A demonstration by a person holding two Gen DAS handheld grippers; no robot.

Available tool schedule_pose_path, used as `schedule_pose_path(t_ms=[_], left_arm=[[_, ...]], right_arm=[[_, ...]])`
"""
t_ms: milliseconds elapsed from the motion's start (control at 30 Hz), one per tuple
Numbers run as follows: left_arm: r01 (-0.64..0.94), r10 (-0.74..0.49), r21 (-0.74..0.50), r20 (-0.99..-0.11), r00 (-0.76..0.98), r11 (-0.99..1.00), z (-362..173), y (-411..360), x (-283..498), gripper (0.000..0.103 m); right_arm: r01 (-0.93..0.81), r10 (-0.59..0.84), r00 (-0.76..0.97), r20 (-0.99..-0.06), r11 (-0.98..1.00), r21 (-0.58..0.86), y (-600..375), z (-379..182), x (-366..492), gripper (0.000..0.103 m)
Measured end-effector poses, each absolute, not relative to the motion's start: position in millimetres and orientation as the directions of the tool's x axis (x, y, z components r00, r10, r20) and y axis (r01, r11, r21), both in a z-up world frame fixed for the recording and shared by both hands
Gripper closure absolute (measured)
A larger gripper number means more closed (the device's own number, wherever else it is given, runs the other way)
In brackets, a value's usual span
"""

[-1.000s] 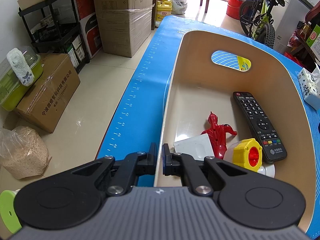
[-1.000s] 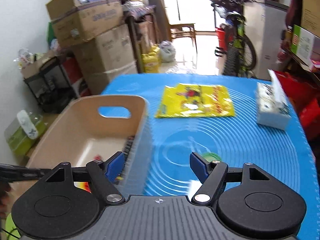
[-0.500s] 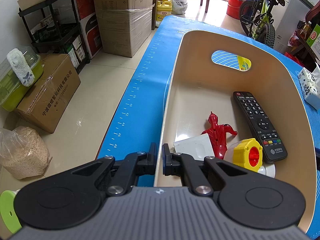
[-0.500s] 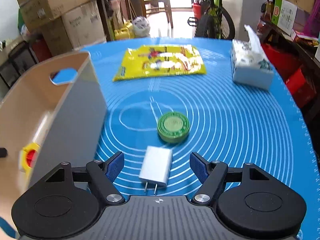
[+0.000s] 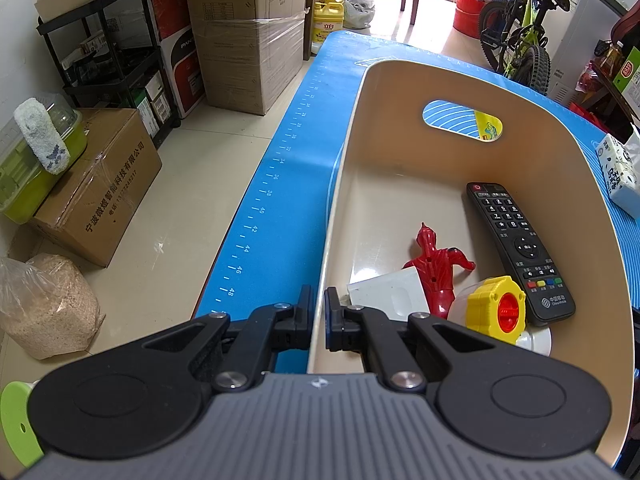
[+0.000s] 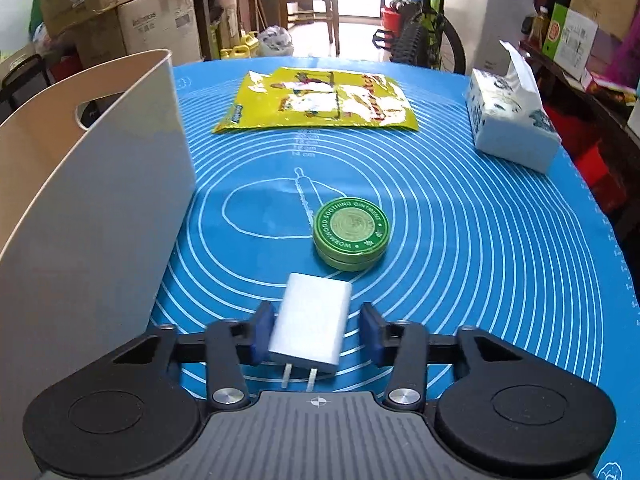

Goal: Organize rigid objects
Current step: 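Move the right tool to the second white charger and grasp it, then carry the second white charger into the basket and open the right tool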

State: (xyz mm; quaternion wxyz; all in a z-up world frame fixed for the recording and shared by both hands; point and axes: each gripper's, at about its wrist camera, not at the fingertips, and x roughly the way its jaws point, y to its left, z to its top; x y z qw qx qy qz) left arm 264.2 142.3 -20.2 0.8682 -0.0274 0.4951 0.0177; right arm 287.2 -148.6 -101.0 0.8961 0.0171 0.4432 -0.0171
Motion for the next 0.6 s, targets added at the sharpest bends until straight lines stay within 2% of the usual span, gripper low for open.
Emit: schedule_pose_path(t_ms=[267,600], left_arm=[[-0.057,0.004,-0.030,-0.861,0.509,0.998,-20,143,264,0.097],[-0.058,0.004,-0.030,-0.861,0.509,0.998,-21,142,264,0.097]], right_arm=[[0.062,-0.012,0.643,-0.766,0.997,0.037,-154,-87,280,0.061],[0.055,0.022,0.734,-0.679,0.994,0.092,-151,-31,272,0.061]])
